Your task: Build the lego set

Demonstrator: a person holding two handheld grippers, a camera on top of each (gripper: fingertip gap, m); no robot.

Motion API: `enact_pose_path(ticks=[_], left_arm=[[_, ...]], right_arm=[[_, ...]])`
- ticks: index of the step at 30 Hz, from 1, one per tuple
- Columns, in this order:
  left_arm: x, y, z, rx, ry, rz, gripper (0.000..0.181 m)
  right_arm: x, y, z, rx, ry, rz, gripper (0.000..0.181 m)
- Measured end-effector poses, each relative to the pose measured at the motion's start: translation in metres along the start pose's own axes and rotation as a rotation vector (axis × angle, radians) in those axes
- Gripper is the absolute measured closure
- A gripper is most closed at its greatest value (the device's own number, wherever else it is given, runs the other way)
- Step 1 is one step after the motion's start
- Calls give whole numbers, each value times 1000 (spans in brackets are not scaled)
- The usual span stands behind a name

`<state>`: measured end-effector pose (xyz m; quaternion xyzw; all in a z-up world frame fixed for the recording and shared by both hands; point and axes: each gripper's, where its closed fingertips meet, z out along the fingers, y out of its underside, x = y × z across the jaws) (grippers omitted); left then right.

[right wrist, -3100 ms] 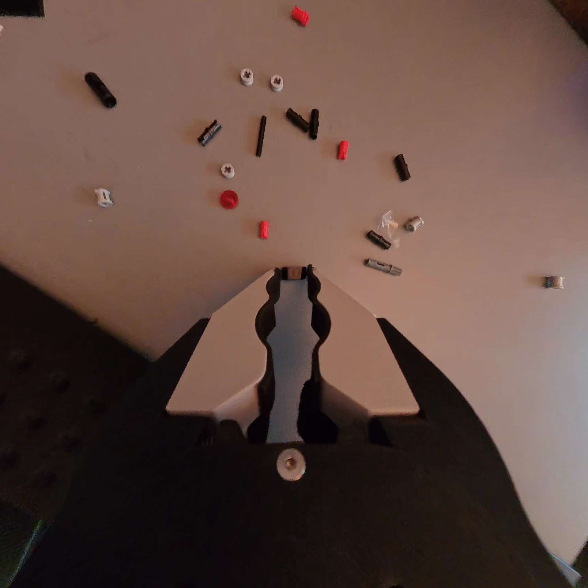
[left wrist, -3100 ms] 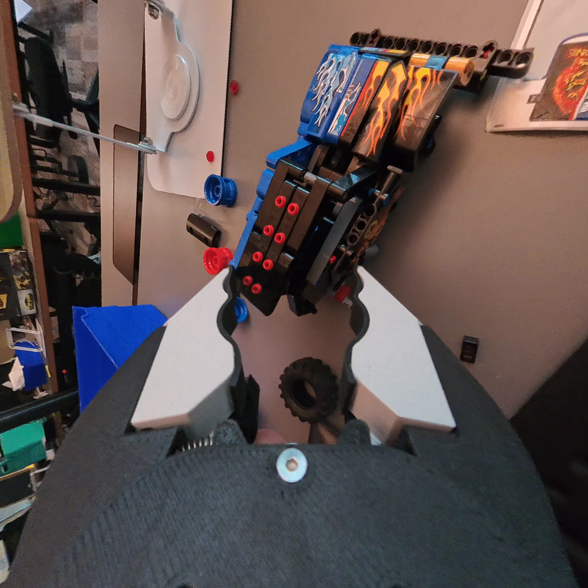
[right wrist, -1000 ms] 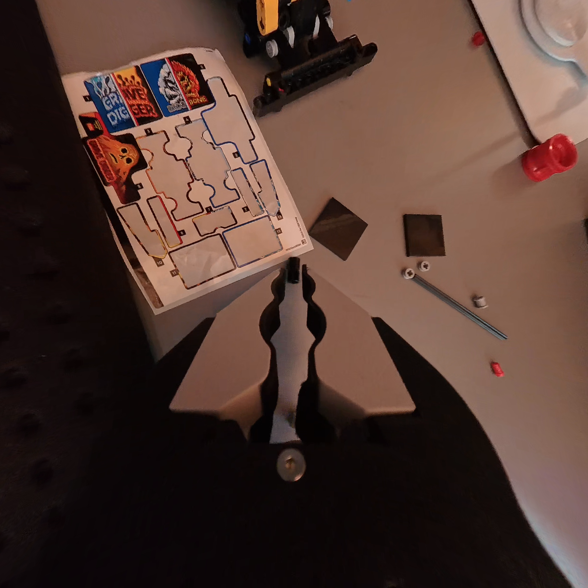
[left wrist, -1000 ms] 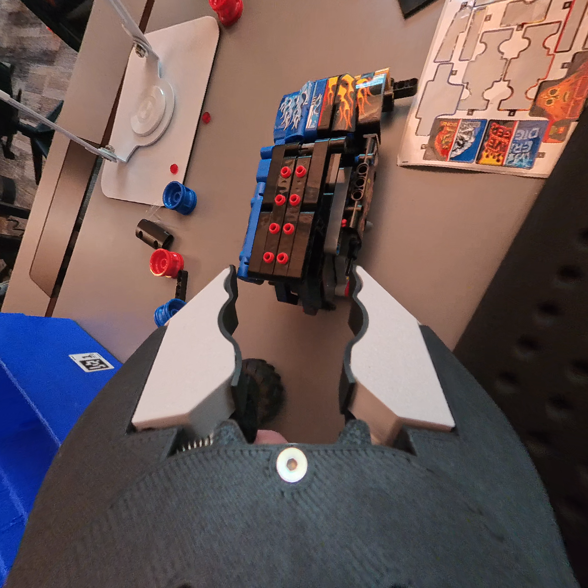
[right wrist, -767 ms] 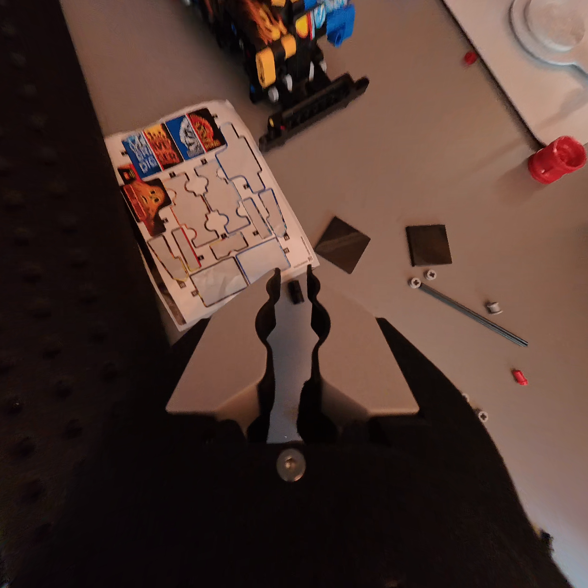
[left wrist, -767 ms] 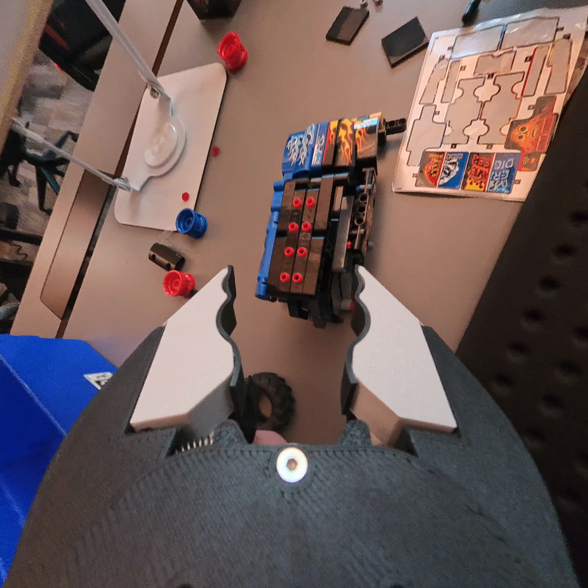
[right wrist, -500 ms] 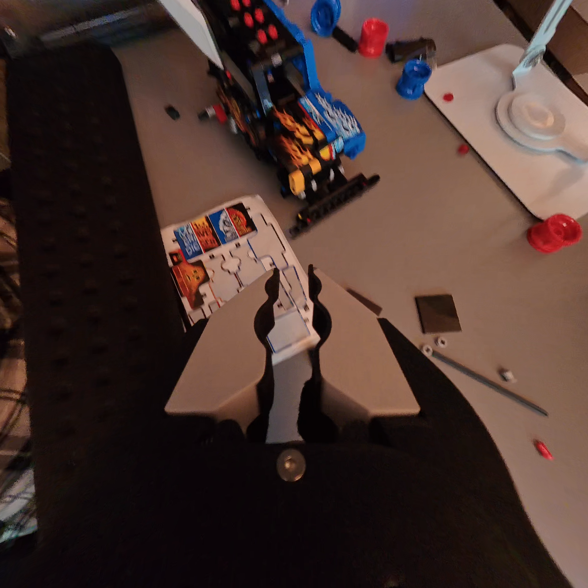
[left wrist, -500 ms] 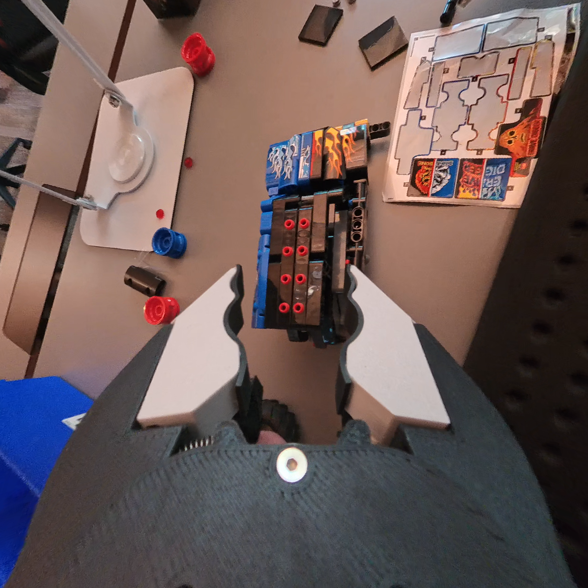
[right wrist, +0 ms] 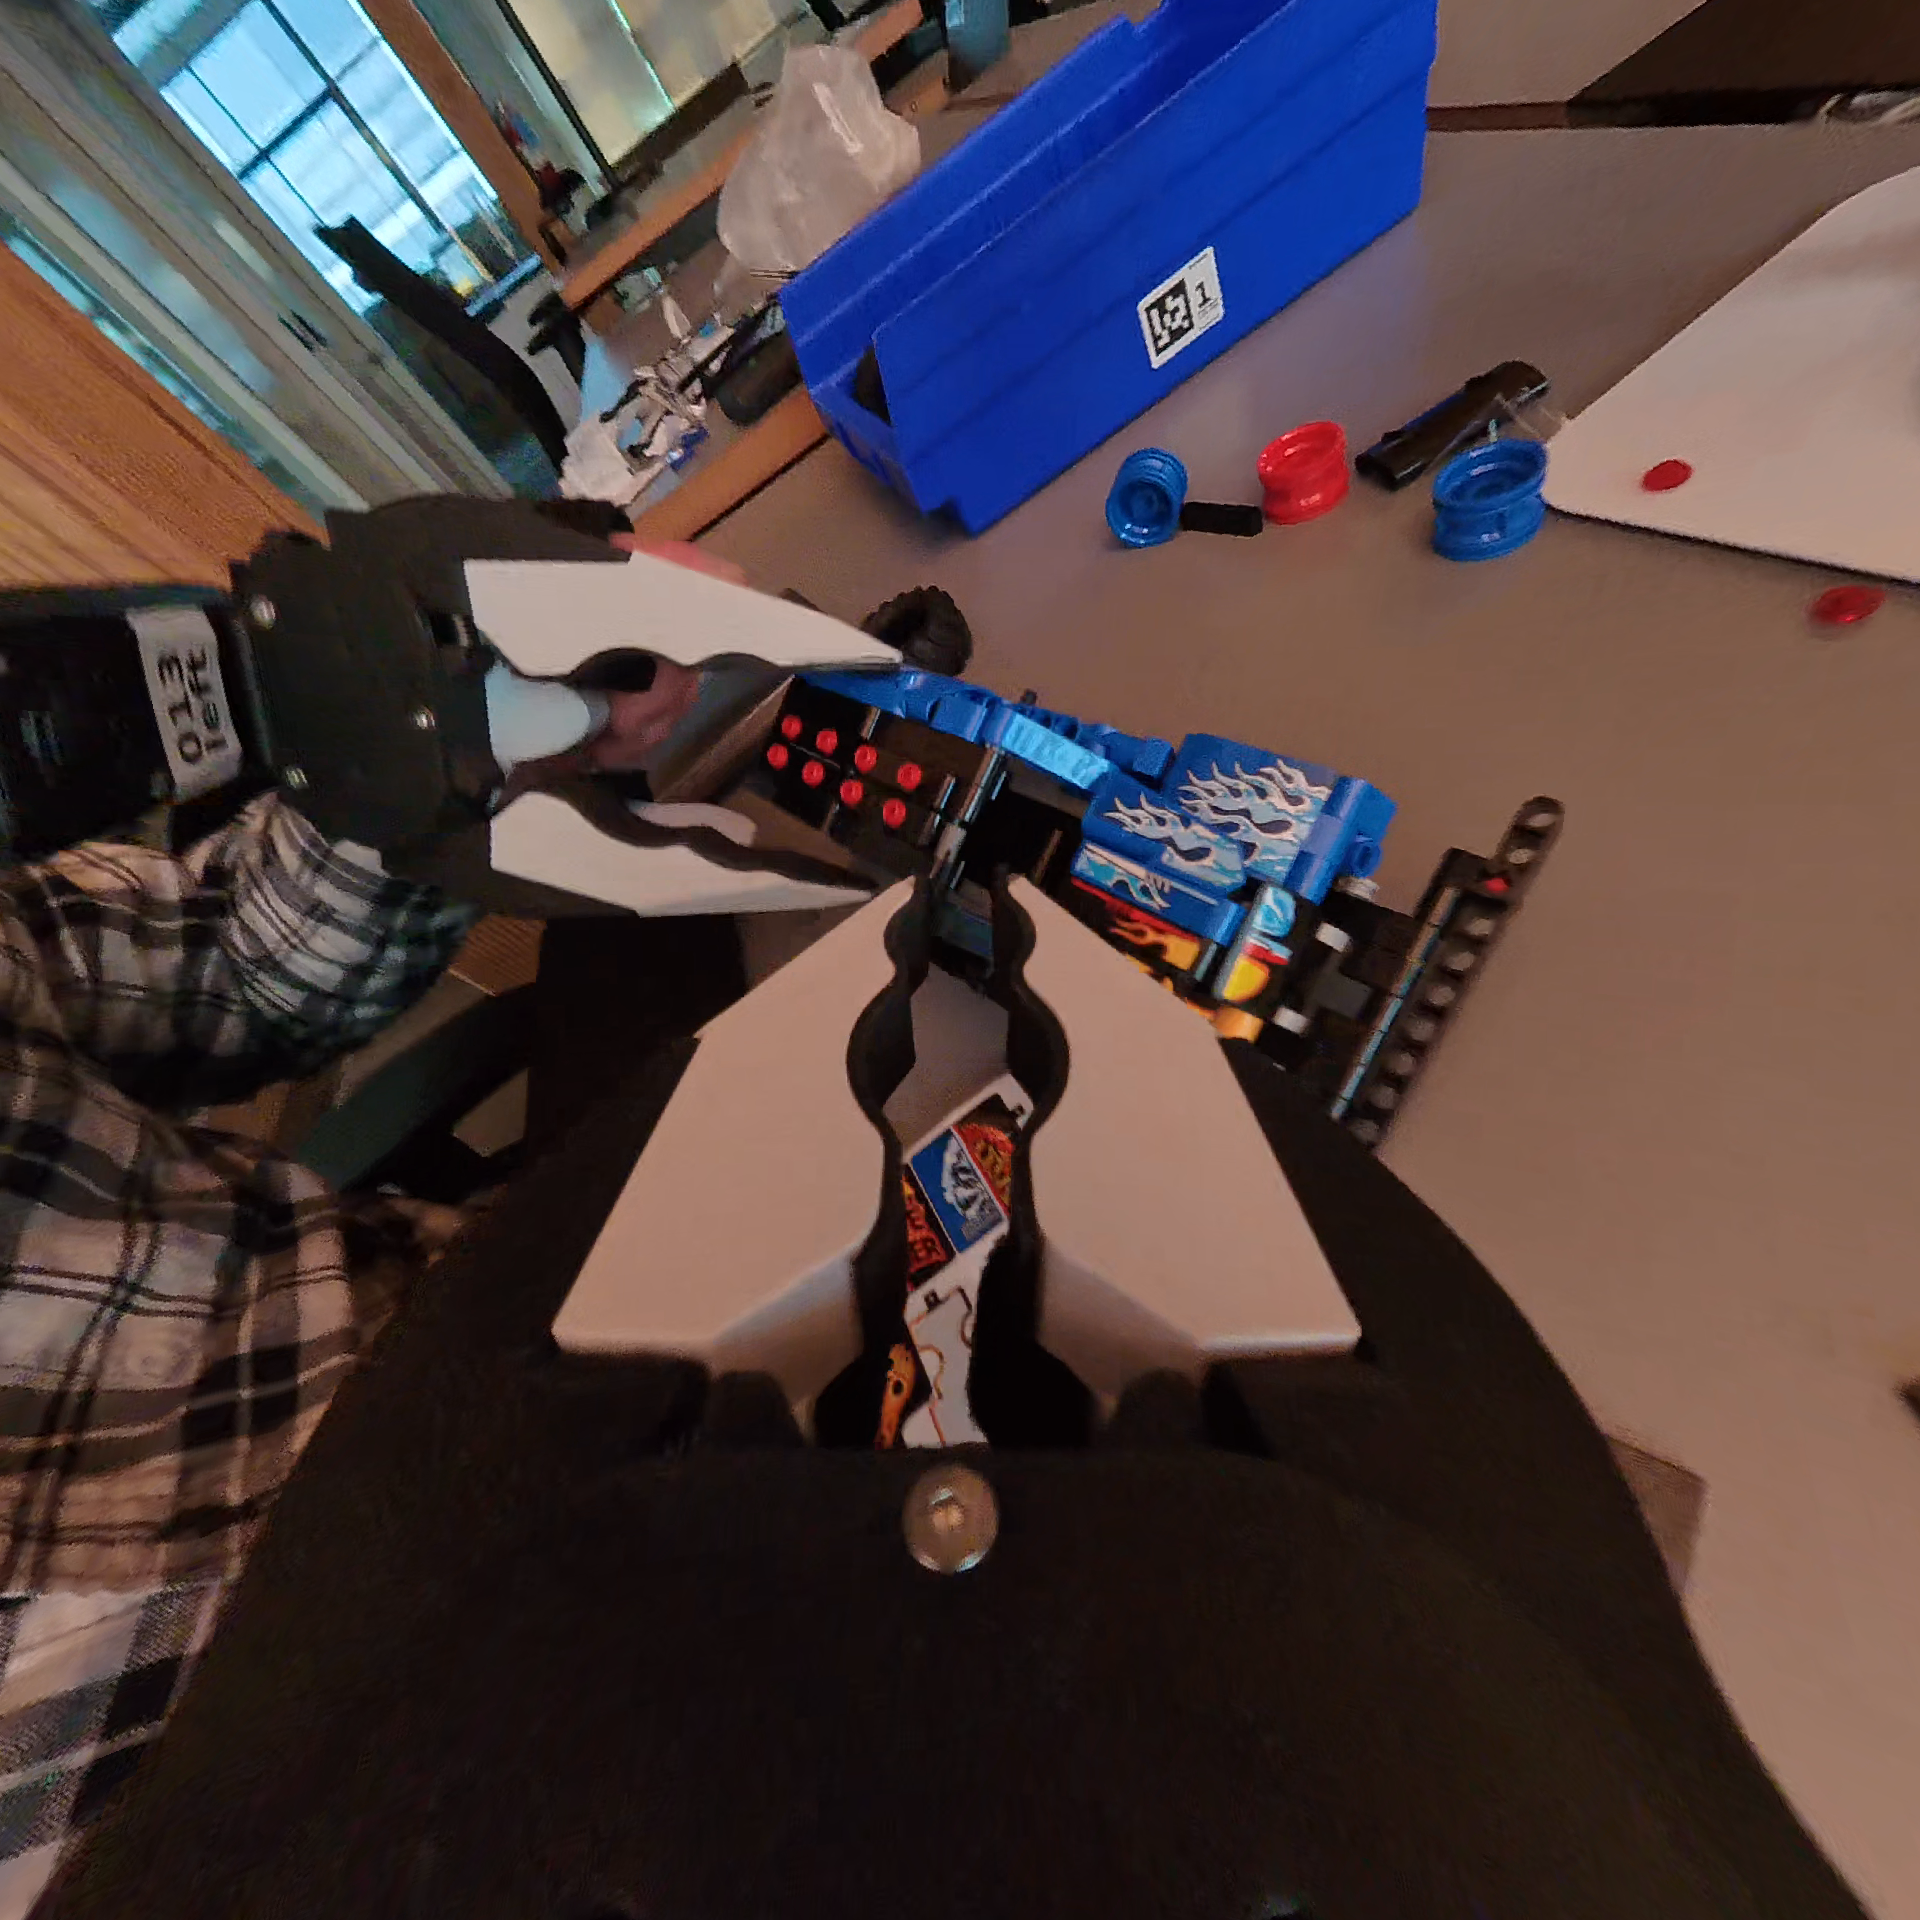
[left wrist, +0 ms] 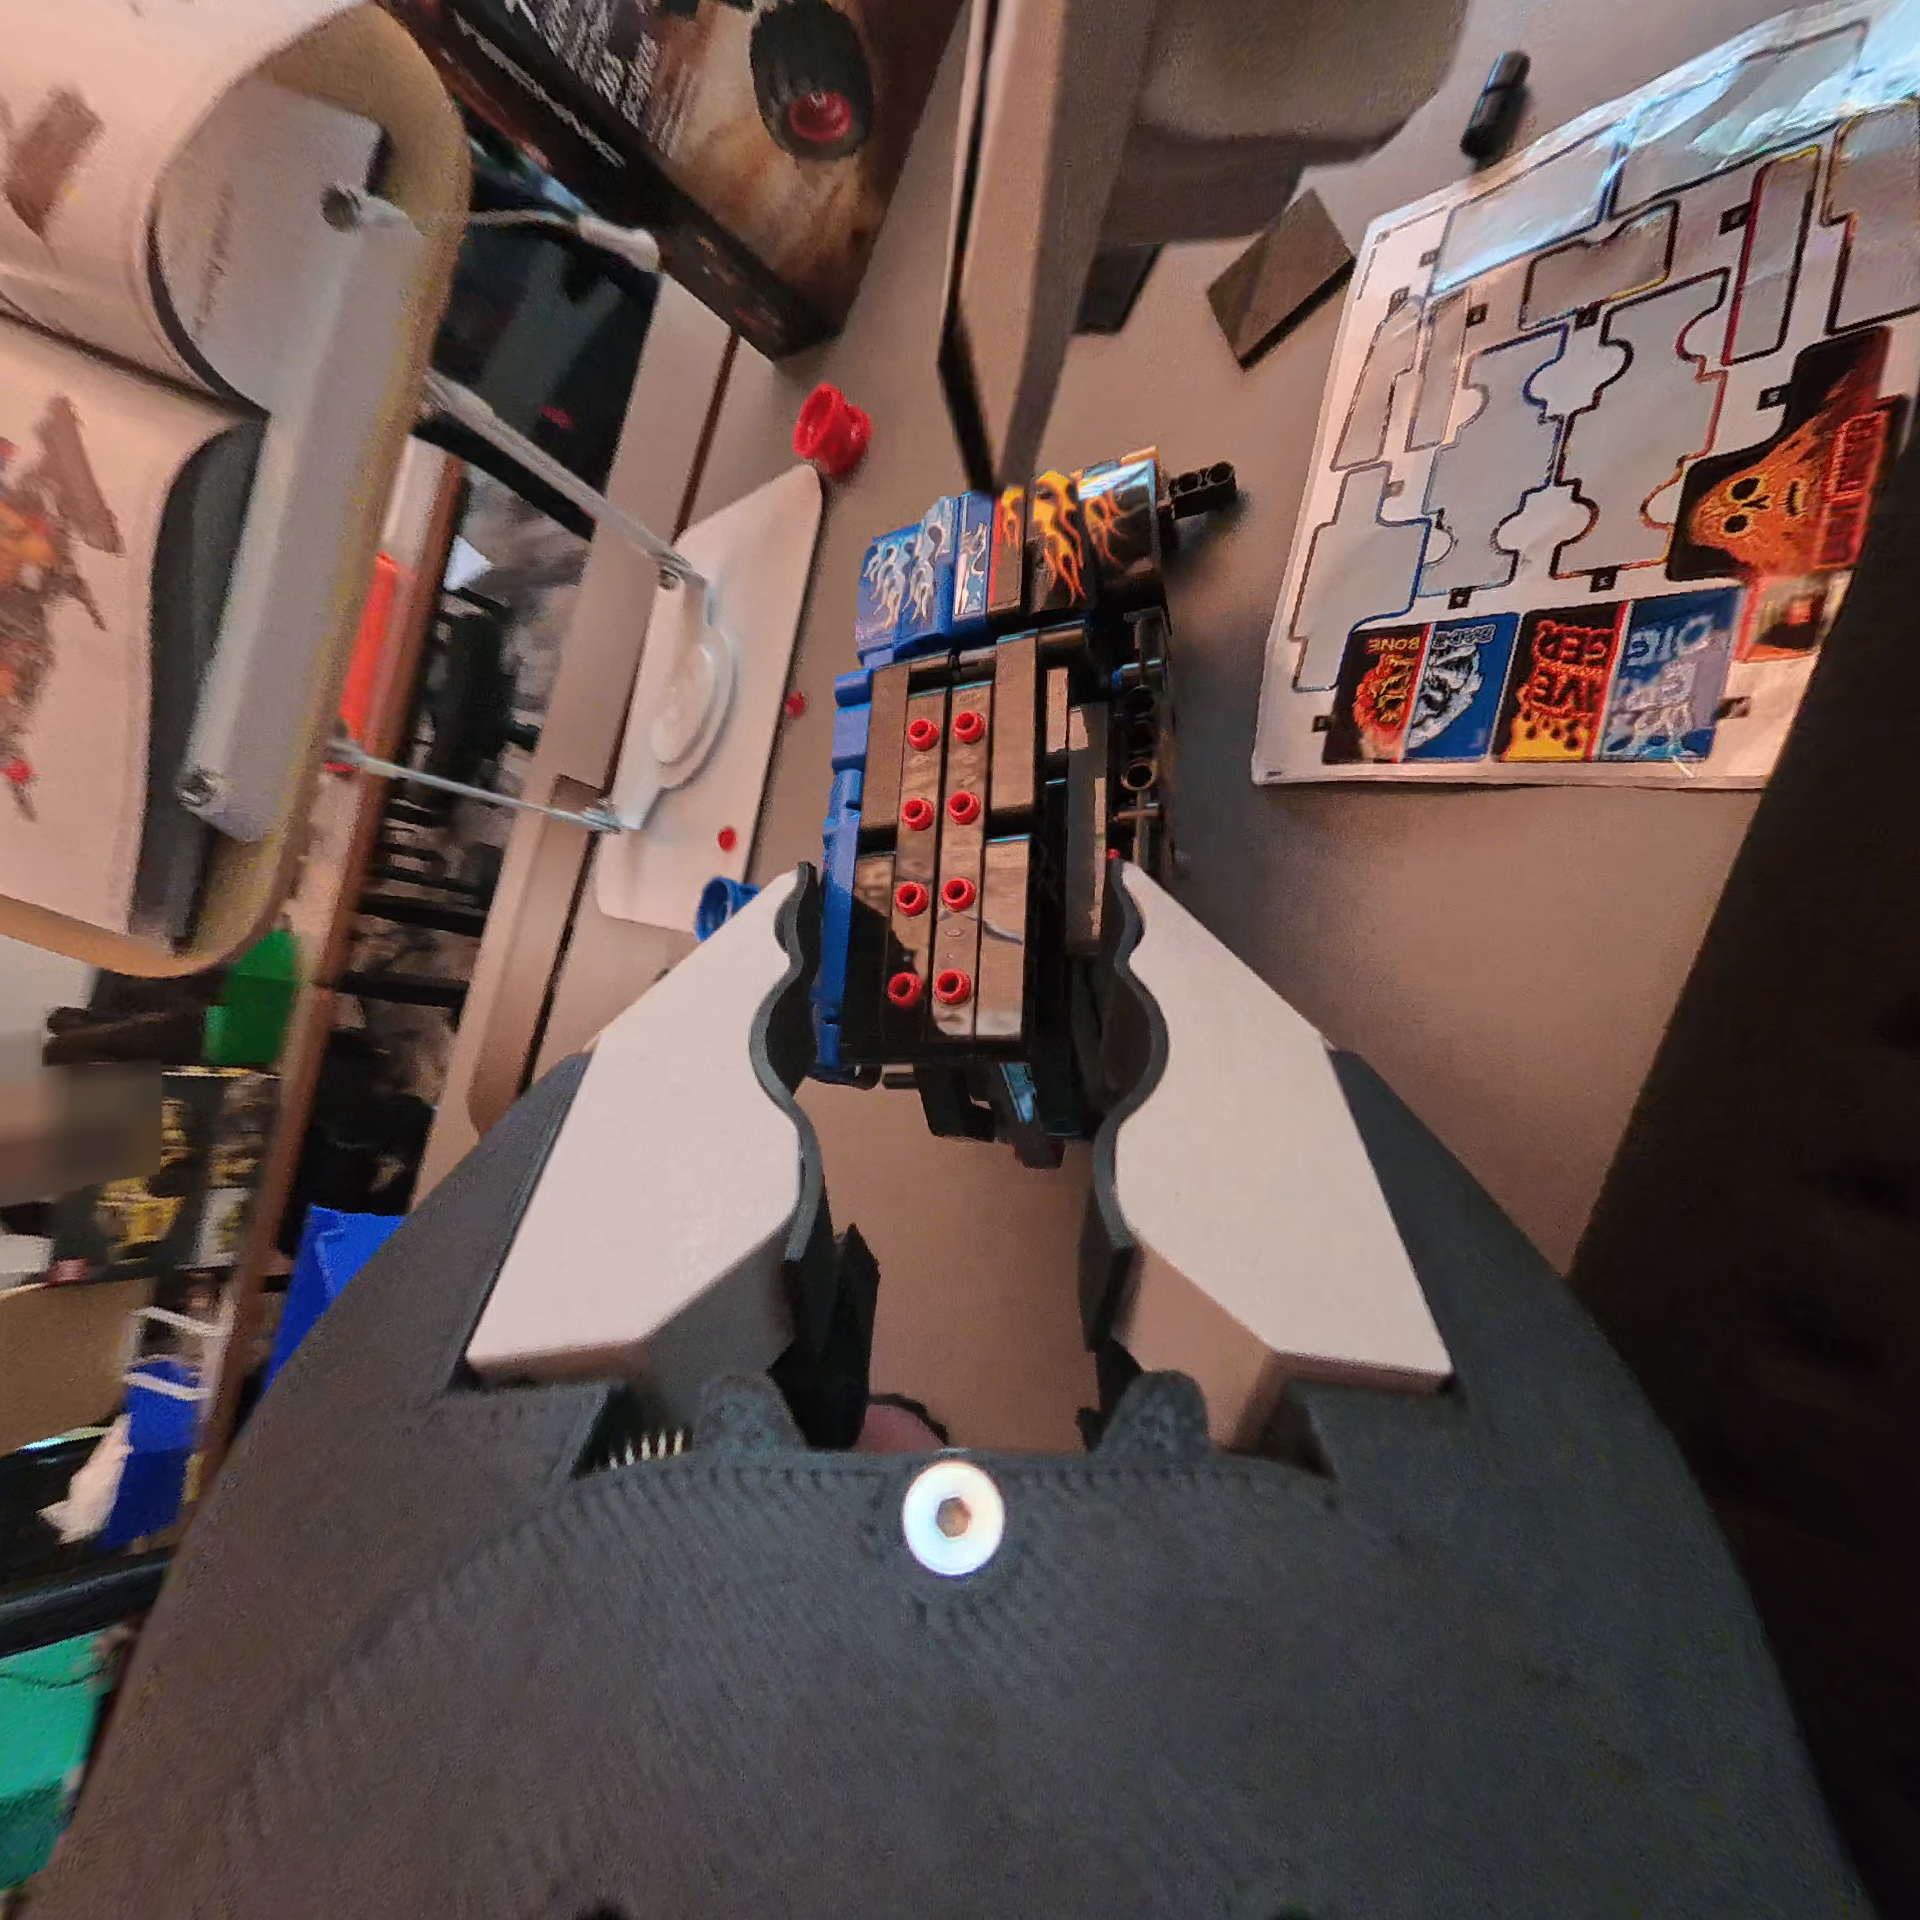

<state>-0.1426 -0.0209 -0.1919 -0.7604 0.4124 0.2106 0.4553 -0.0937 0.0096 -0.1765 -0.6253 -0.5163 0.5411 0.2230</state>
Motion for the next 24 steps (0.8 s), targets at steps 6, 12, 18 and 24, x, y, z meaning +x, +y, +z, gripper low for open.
enact_pose_path(ticks=[6, 12, 18, 24], left_arm=[[7, -10, -1, 48, -73, 43, 129], [7, -10, 0, 59, -53, 25, 129], [4, -8, 3, 68, 5, -30, 128], [3, -10, 7, 46, -37, -48, 128]], right_arm=[[-4, 5, 15, 9, -82, 106, 176], [-5, 3, 14, 20, -126, 128, 177], [-1, 4, 6, -65, 16, -278, 152], [3, 15, 16, -155, 106, -294, 169]])
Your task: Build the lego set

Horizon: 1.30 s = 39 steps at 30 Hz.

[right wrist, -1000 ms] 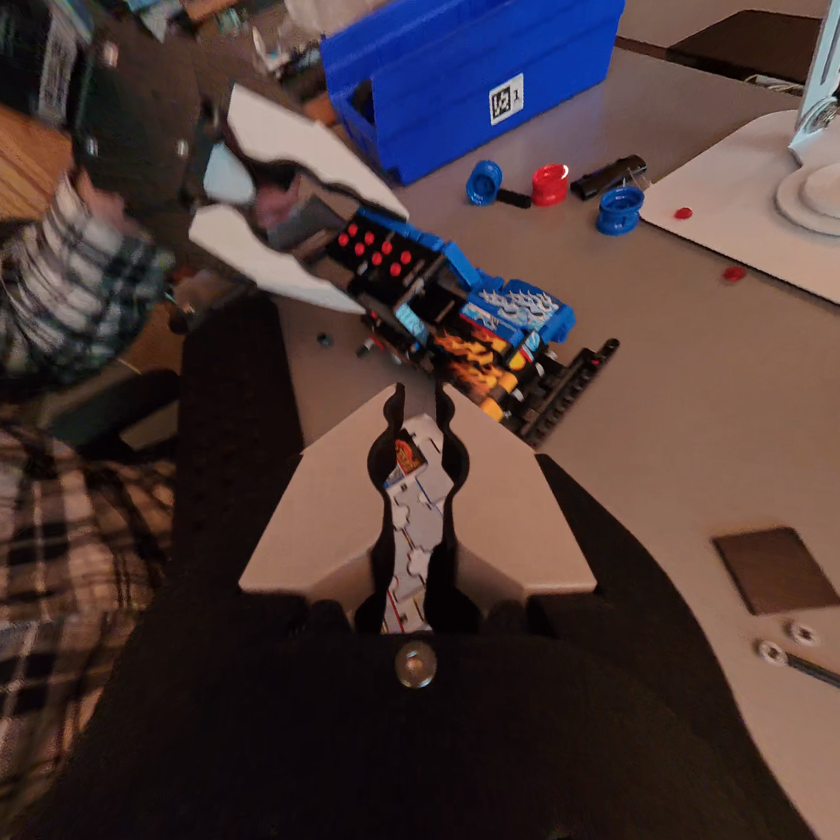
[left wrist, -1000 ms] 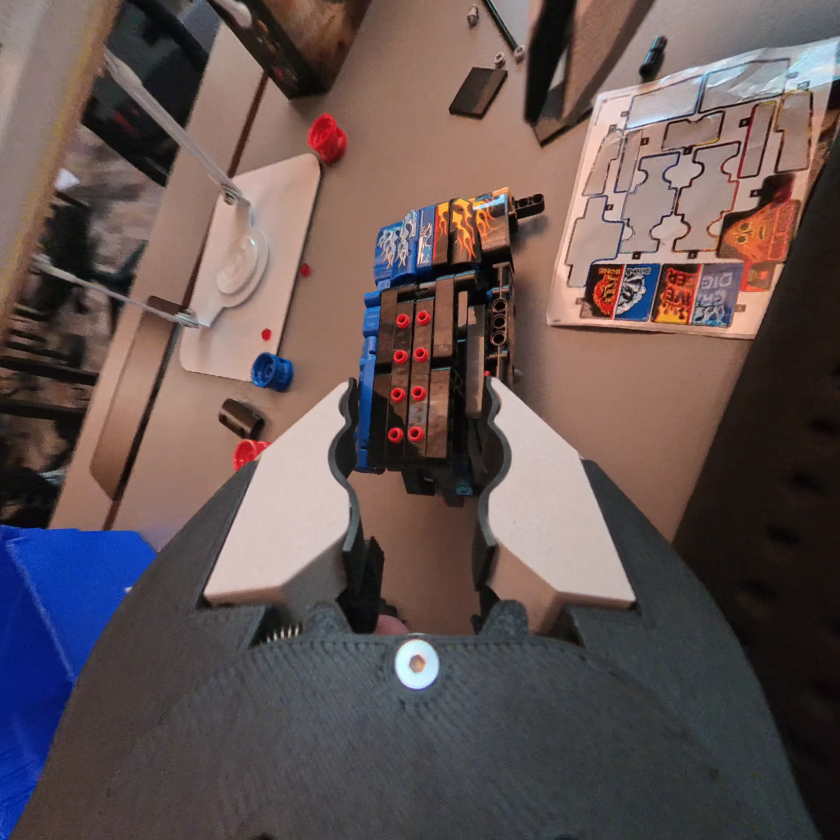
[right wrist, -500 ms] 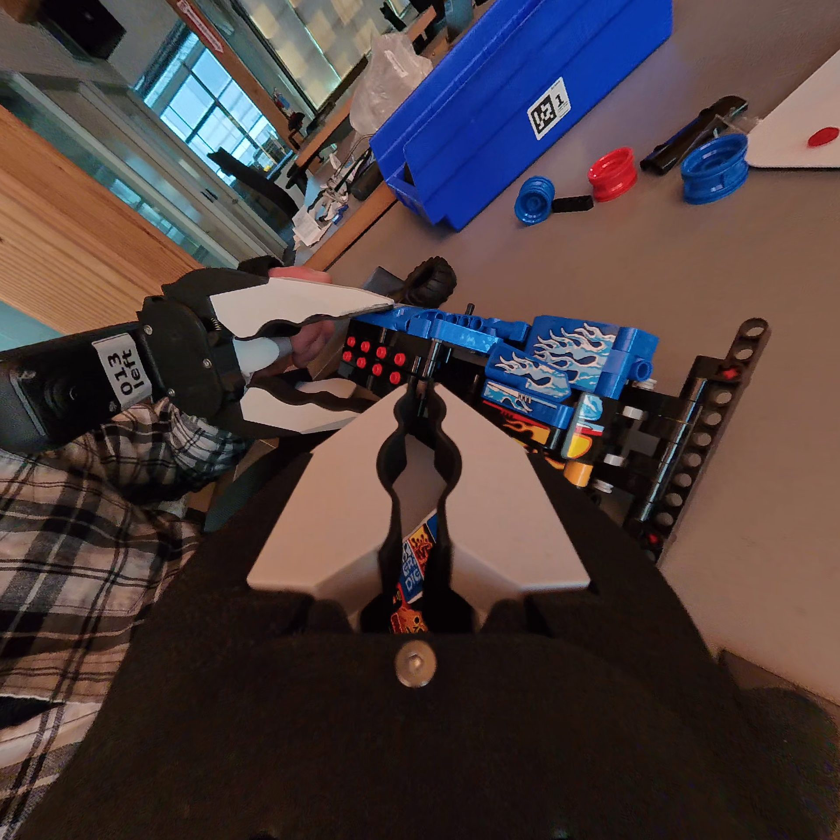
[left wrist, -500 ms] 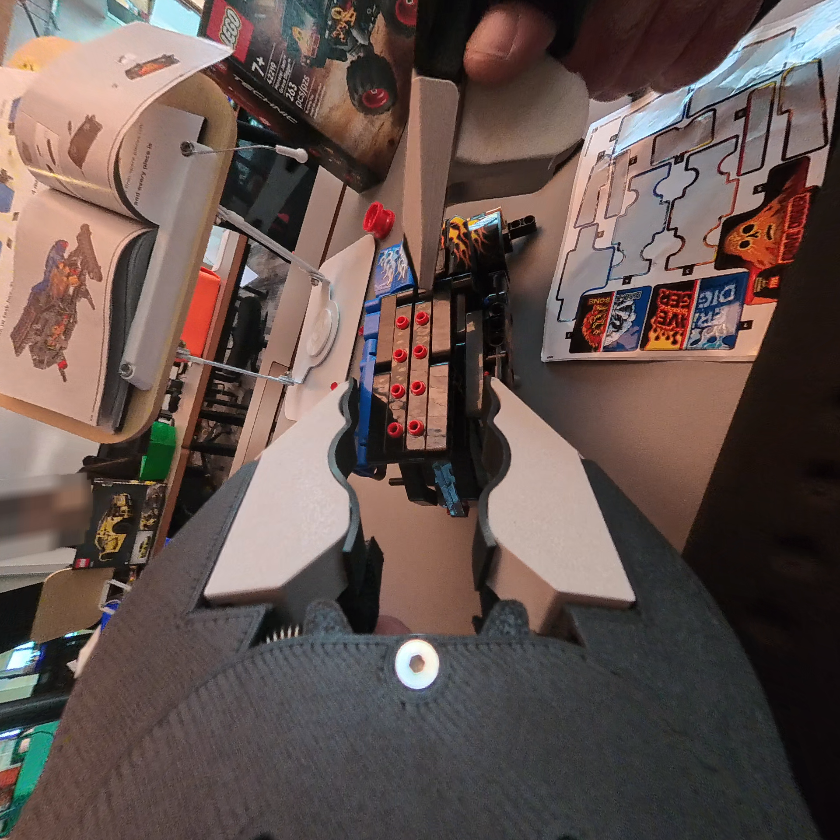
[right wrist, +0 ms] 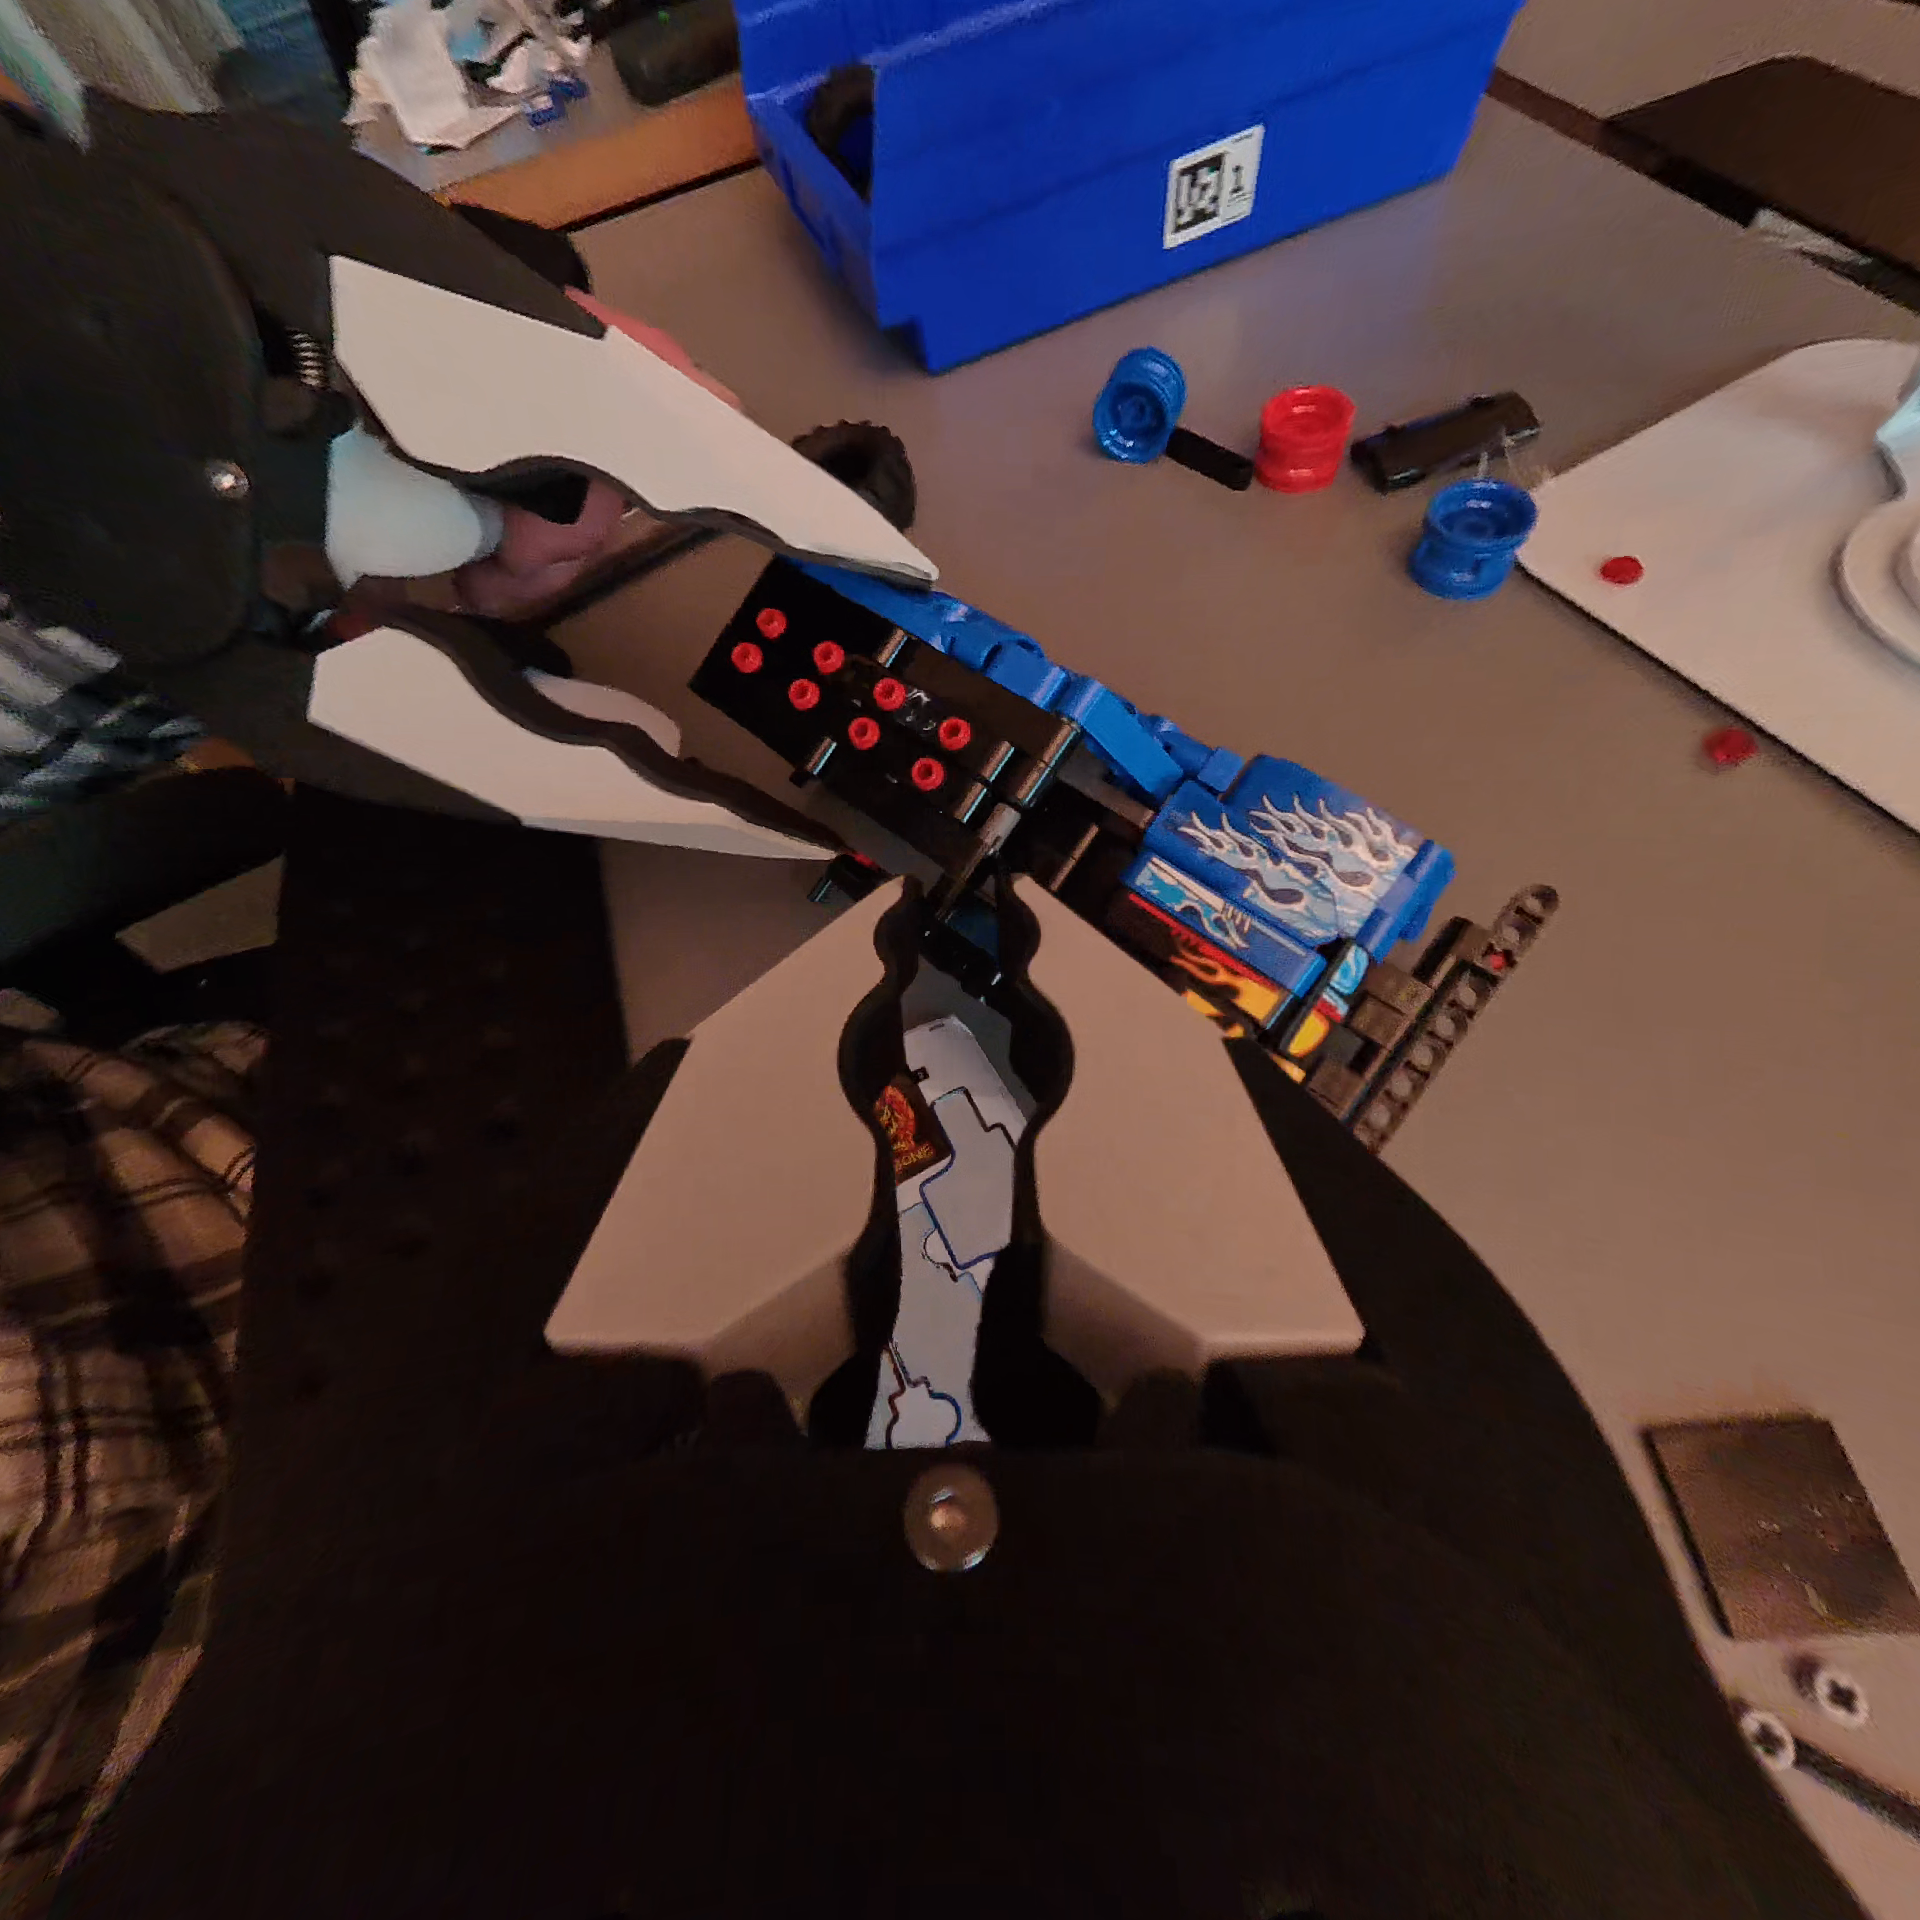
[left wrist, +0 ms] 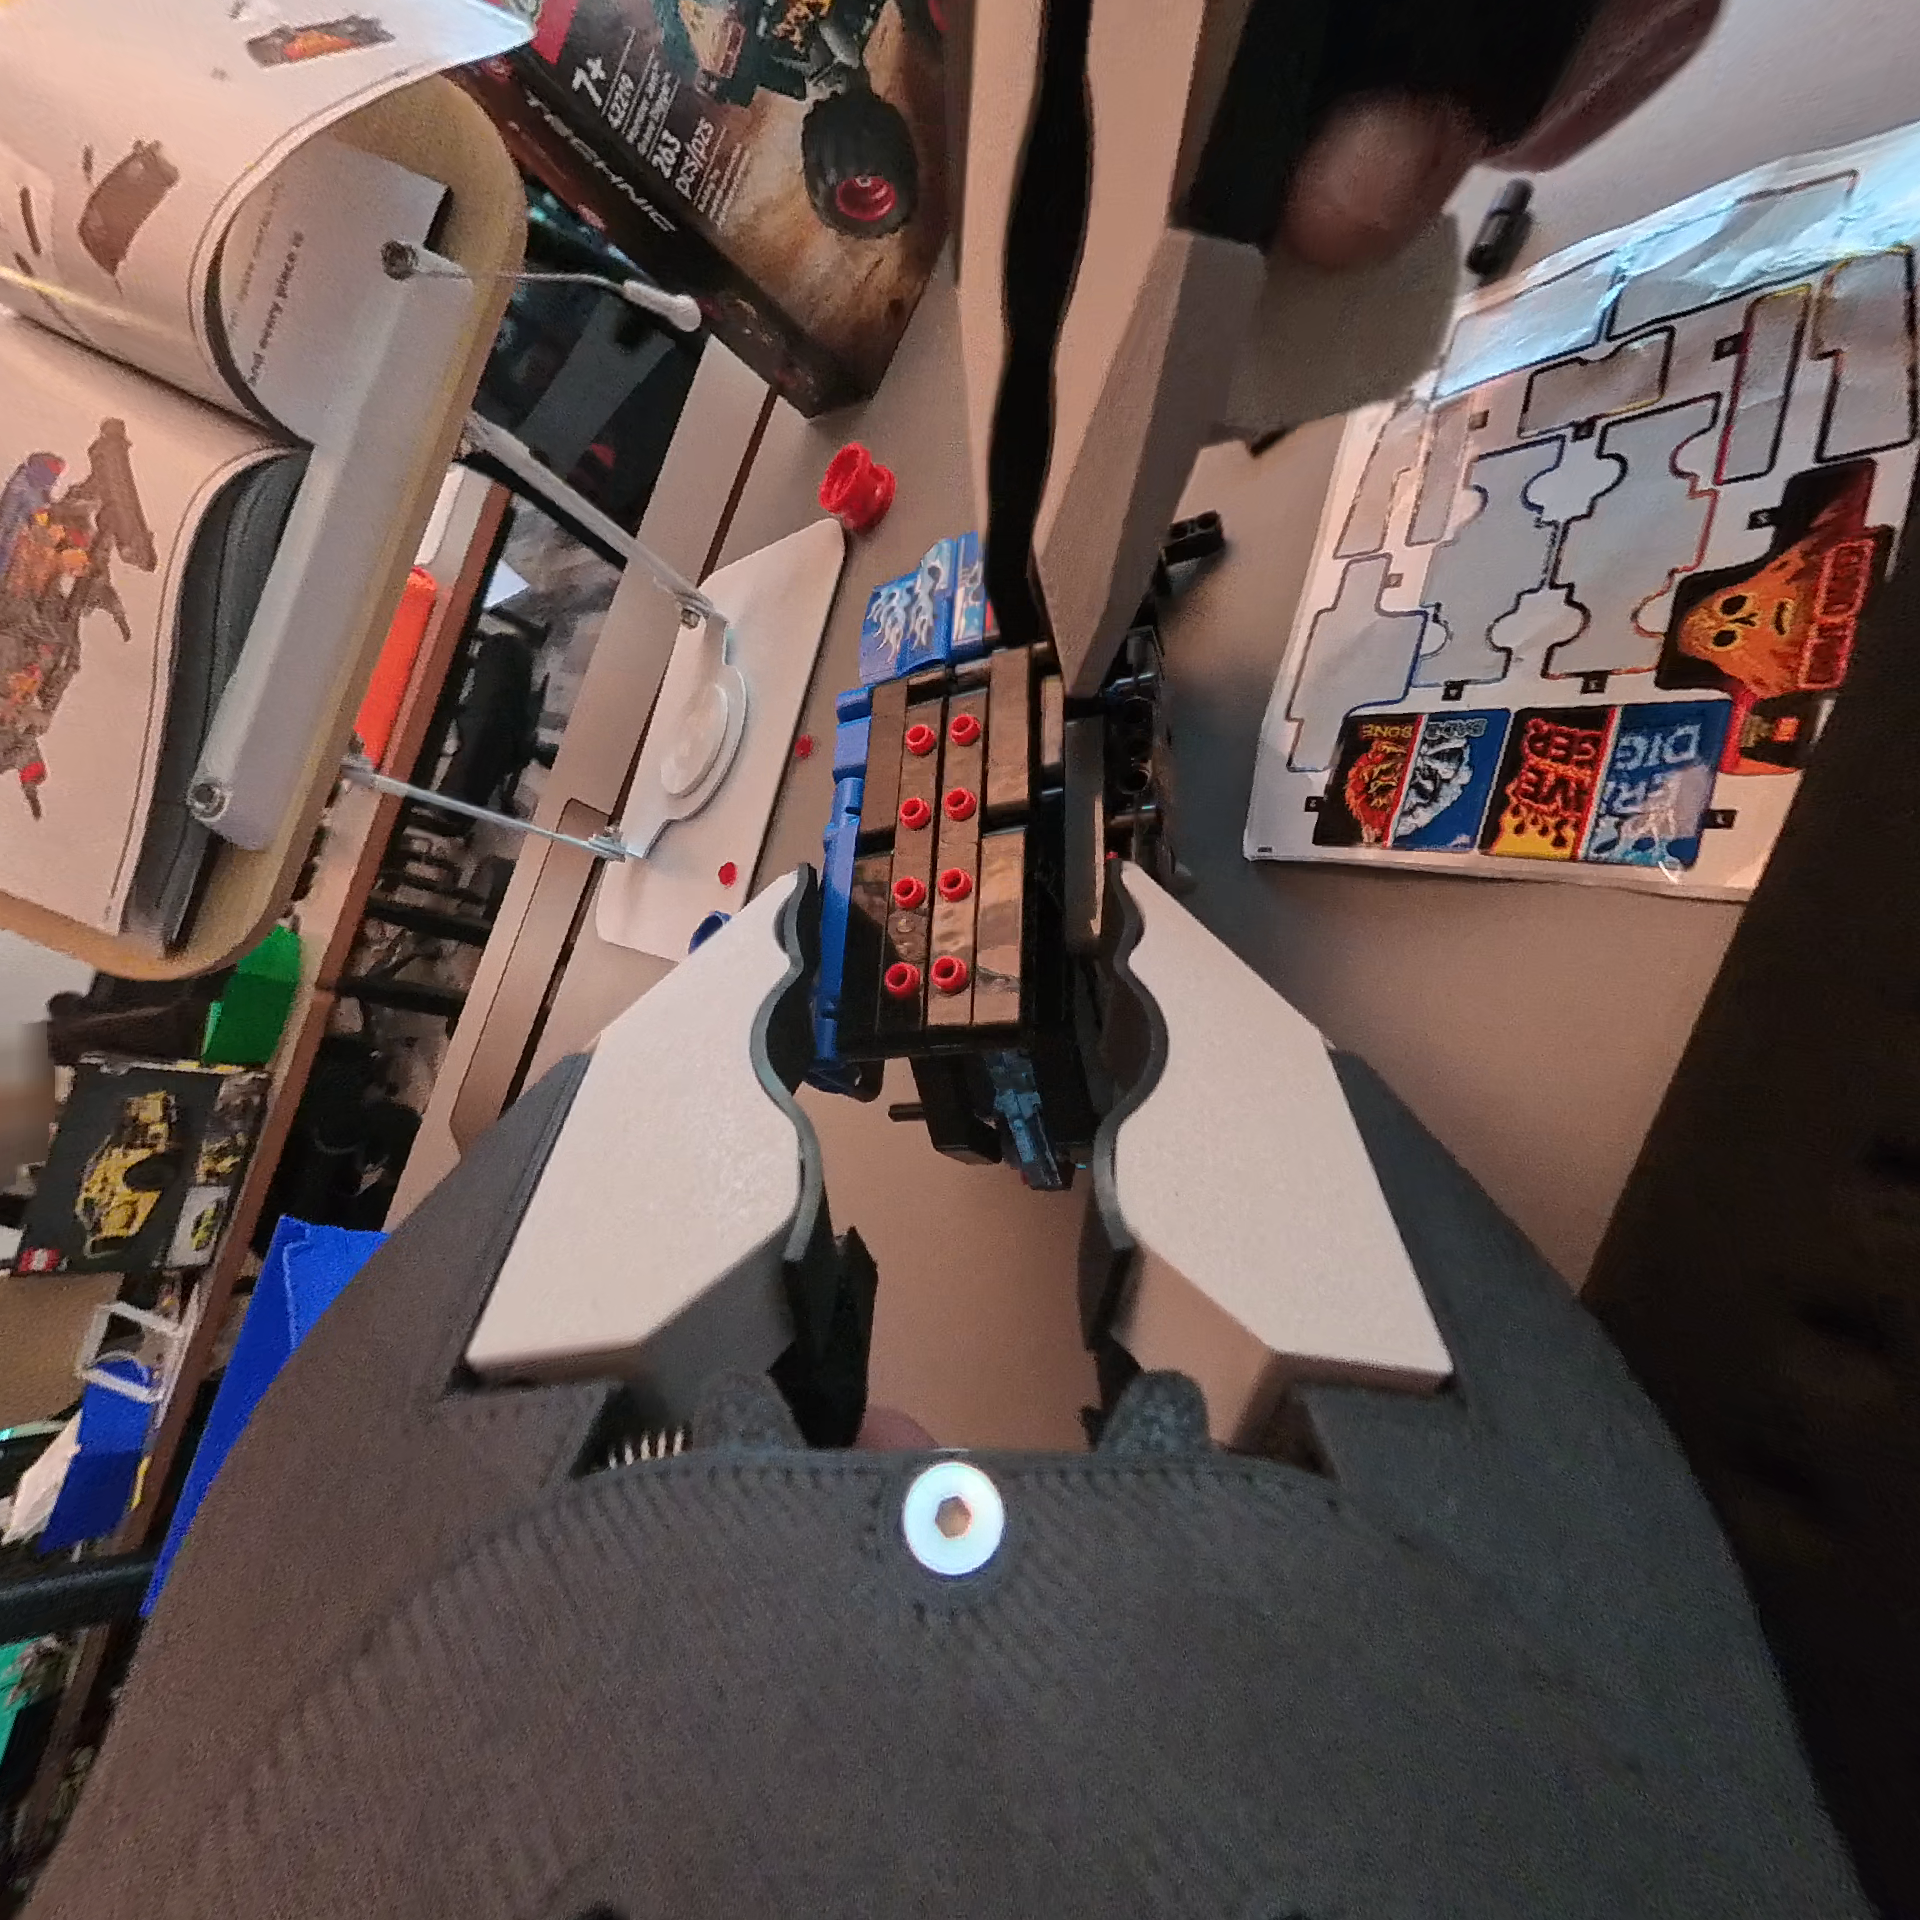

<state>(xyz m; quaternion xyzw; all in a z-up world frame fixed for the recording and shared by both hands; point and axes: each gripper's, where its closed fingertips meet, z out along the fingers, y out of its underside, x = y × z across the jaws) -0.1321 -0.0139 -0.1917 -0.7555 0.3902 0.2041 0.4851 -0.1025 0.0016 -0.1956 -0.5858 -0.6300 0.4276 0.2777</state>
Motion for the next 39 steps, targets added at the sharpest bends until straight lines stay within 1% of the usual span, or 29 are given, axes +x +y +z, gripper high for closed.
enact_pose_path(ticks=[4, 6, 9, 12, 14, 15, 17, 19, 20, 22, 25, 31, 36, 39], left_arm=[[-2, 0, 4, -22, -12, -61, 128], [-3, 0, 6, -40, -8, -88, 128], [-5, 2, 9, -75, 30, -133, 128], [-7, 2, 11, -82, 86, -168, 129], [-9, -8, 11, -37, 149, -226, 128], [-10, -10, 12, -41, 166, -237, 127], [-15, 1, 24, -113, 165, -206, 124], [-14, -3, 30, -99, 203, -246, 133], [-15, -5, 33, -97, 206, -262, 138], [-17, -3, 38, -110, 212, -279, 141], [-18, -3, 42, -128, 198, -265, 141], [-21, -3, 44, -100, 171, -320, 141], [-21, -2, 45, -87, 167, -360, 140], [-21, -4, 46, -73, 166, -374, 141]], right_arm=[[8, -2, 1, 21, 120, 26, 169], [11, -2, 2, 20, 190, -3, 168], [15, -5, 4, 7, 264, -61, 172], [18, -8, 6, 2, 306, -104, 173], [19, -9, 7, 0, 313, -121, 173], [20, -9, 8, -2, 315, -125, 173], [21, -10, 10, -9, 329, -156, 173], [22, -10, 11, -25, 347, -204, 173], [23, -10, 11, -27, 359, -220, 173], [27, -10, 11, -35, 406, -255, 173], [31, -10, 11, -45, 450, -301, 173], [34, -10, 10, -89, 583, -433, 175], [35, -10, 9, -94, 636, -494, 175], [36, -9, 7, -52, 591, -428, 176]])
